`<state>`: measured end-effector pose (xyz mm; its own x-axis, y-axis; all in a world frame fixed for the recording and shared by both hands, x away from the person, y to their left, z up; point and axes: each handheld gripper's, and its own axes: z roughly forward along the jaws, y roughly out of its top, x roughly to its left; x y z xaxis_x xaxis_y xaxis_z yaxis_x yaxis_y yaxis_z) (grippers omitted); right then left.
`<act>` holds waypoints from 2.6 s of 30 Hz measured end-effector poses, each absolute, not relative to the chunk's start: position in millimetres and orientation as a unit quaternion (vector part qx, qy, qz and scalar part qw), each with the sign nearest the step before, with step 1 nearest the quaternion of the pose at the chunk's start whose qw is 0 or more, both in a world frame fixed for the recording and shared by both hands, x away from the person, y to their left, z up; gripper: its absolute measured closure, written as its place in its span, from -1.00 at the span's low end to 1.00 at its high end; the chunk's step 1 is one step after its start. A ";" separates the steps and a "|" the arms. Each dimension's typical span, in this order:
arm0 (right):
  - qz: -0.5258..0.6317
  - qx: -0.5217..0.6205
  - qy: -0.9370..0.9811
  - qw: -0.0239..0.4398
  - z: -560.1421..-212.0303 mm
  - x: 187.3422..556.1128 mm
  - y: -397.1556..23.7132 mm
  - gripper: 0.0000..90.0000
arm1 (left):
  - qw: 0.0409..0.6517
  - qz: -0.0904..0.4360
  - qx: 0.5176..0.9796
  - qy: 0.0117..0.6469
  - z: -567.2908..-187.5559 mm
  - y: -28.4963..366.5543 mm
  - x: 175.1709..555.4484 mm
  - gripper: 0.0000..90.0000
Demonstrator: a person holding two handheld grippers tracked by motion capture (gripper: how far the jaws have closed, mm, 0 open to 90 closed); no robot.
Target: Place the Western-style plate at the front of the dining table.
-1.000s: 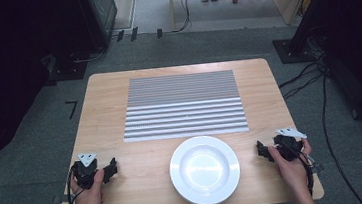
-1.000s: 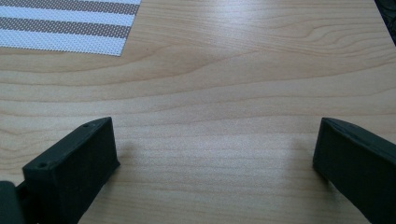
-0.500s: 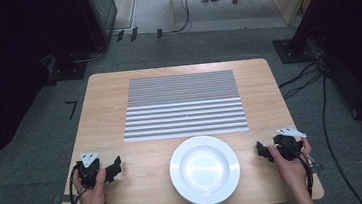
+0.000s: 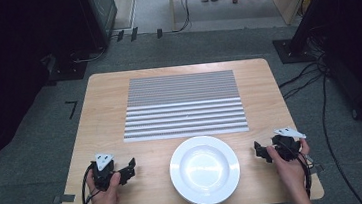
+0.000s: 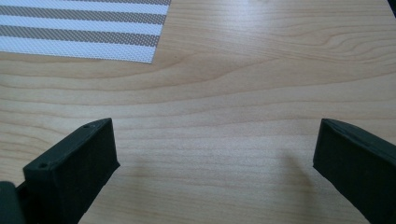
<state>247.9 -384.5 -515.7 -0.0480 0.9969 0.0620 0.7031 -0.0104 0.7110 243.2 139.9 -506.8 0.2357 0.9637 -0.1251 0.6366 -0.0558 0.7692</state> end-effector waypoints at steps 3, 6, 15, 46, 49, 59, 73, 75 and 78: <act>0.304 0.642 0.659 0.246 -514.1 247.0 -382.1 -1.00 | 0.374 0.218 0.698 0.571 -506.8 133.6 241.3 -0.68; 0.308 0.640 0.660 0.244 -513.1 246.2 -379.6 -1.00 | 0.380 0.213 0.702 0.564 -506.6 128.5 239.4 -0.68; 0.322 0.629 0.662 0.248 -508.1 242.8 -372.3 -1.00 | 0.397 0.200 0.707 0.550 -506.7 117.8 236.2 -0.68; 0.380 0.599 0.666 0.230 -495.9 231.0 -342.0 -1.00 | 0.453 0.156 0.718 0.504 -501.9 88.3 221.0 -0.68; 0.383 0.597 0.666 0.229 -495.1 230.0 -340.1 -1.00 | 0.452 0.155 0.720 0.503 -501.7 86.4 220.1 -0.68; 0.403 0.595 0.659 0.221 -491.9 225.8 -333.4 -1.00 | 0.464 0.136 0.723 0.494 -500.8 80.4 216.1 -0.68; 0.417 0.581 0.665 0.216 -488.2 220.1 -318.5 -0.86 | 0.470 0.120 0.725 0.489 -500.9 75.2 213.6 -0.68; 0.418 0.578 0.667 0.215 -487.7 219.4 -315.8 -0.84 | 0.471 0.119 0.725 0.488 -500.8 74.3 213.0 -0.68; 0.418 0.570 0.675 0.211 -487.7 217.7 -309.8 -0.82 | 0.472 0.120 0.725 0.487 -500.4 73.0 211.9 -0.68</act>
<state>217.7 -309.8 -487.7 -0.2616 0.9460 0.1915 0.5923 0.0007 0.8057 211.9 73.0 -500.4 0.4977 0.8191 -0.2852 0.5920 -0.0805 0.8019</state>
